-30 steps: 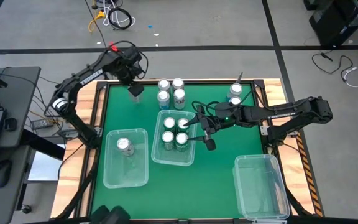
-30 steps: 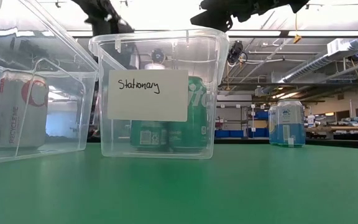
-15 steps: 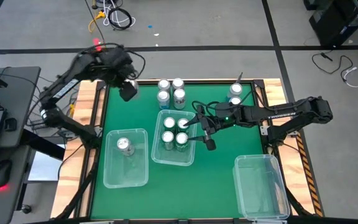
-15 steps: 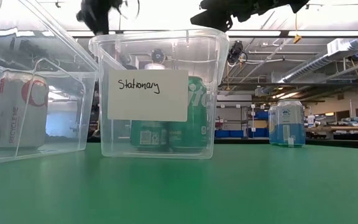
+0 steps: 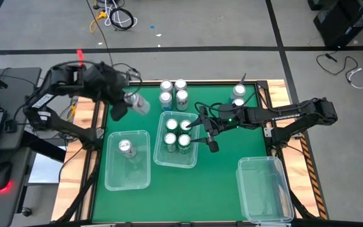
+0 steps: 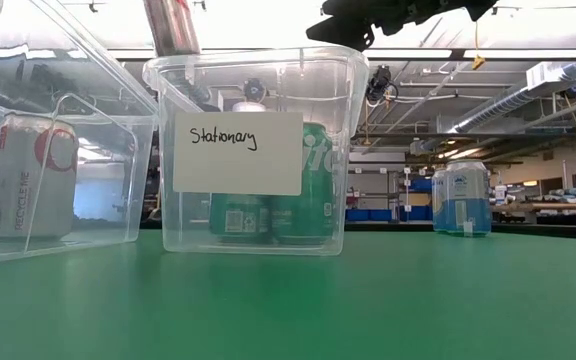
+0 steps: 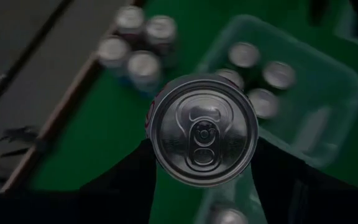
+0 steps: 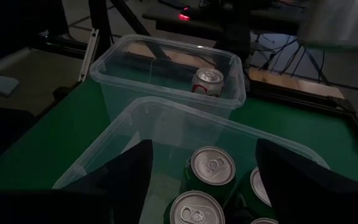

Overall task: Sort soda cans
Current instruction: Put the silver soda can into the bottom left bin

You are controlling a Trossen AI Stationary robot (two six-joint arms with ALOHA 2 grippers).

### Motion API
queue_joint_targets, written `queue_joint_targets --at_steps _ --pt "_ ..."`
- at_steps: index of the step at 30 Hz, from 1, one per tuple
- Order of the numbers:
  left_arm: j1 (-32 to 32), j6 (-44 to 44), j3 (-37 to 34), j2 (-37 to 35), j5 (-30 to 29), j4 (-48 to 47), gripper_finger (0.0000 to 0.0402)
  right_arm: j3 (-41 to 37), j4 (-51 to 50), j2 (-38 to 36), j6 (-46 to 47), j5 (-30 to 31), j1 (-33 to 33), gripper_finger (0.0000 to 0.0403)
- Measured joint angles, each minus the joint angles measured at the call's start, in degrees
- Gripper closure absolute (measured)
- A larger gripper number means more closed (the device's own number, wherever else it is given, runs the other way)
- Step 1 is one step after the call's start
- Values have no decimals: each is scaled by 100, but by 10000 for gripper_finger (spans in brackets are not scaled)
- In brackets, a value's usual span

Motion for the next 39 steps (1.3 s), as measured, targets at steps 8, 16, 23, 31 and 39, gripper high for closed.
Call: queue_joint_targets --at_steps 8,16,23,31,39 --pt "-1210 -867 -277 17 245 10 184 0 -2 0 0 0 0 129" --pt "-2449 -2281 -888 21 409 19 184 0 -2 0 0 0 0 131" --pt "-3606 -3858 -1398 21 423 26 184 1 12 0 0 2 0 128" --pt "-4632 -5290 -2254 21 354 27 184 0 13 0 0 2 0 128" --pt "-5055 -5937 -3218 21 145 367 184 0 13 0 2 2 0 130"
